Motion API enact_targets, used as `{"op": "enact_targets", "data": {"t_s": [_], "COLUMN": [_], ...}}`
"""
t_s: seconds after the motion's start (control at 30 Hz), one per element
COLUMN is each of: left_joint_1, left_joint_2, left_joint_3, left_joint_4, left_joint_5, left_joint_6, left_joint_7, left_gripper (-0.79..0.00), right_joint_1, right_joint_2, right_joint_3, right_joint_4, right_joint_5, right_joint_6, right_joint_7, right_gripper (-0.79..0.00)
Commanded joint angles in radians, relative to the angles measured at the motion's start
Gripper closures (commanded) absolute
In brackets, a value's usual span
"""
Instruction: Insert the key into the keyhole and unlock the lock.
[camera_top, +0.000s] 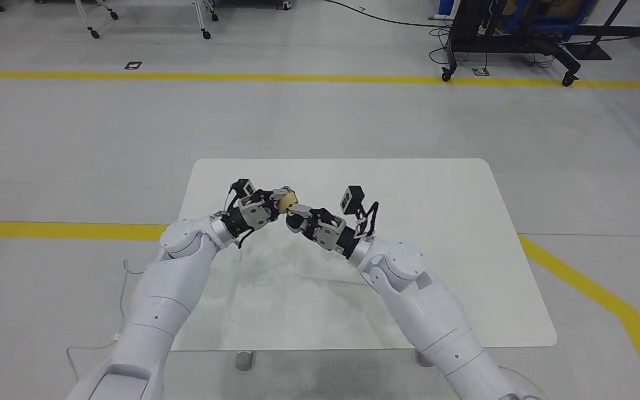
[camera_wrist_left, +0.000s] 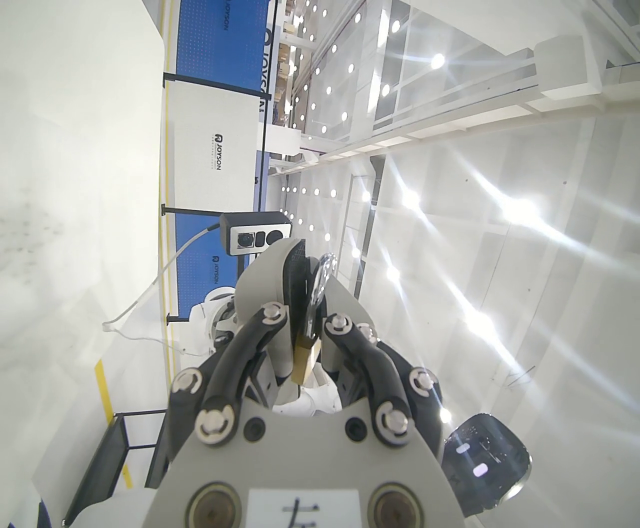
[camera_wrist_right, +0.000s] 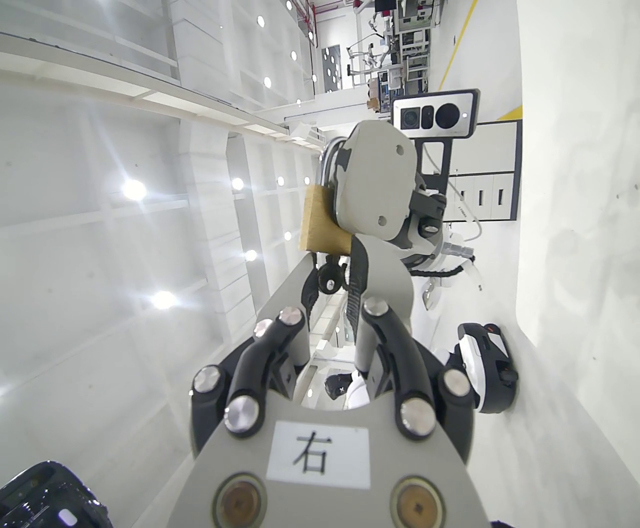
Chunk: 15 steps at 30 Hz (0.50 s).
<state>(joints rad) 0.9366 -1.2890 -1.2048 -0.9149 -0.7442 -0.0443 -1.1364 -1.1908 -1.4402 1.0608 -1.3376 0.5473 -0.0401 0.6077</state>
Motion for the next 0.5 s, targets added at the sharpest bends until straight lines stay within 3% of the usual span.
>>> {"op": "enact_targets", "data": {"t_s": [0.0, 0.47], "left_joint_1": [-0.001, -0.005], "left_joint_2": [0.000, 0.001], "left_joint_3": [0.000, 0.009], "left_joint_4": [0.002, 0.006], "left_joint_5": [-0.001, 0.018], "left_joint_6": [-0.003, -0.017], "left_joint_7": [-0.003, -0.008], "left_gripper": [0.000, 0.000], "right_joint_1": [0.002, 0.001], "right_joint_2": [-0.001, -0.007], "right_joint_3": [0.000, 0.000], "right_joint_4": [0.006, 0.021], "right_joint_5": [0.015, 0.131], "right_joint_6": [0.003, 0.030], "right_joint_7": [0.000, 0.032], "right_gripper": [0.000, 0.000]}}
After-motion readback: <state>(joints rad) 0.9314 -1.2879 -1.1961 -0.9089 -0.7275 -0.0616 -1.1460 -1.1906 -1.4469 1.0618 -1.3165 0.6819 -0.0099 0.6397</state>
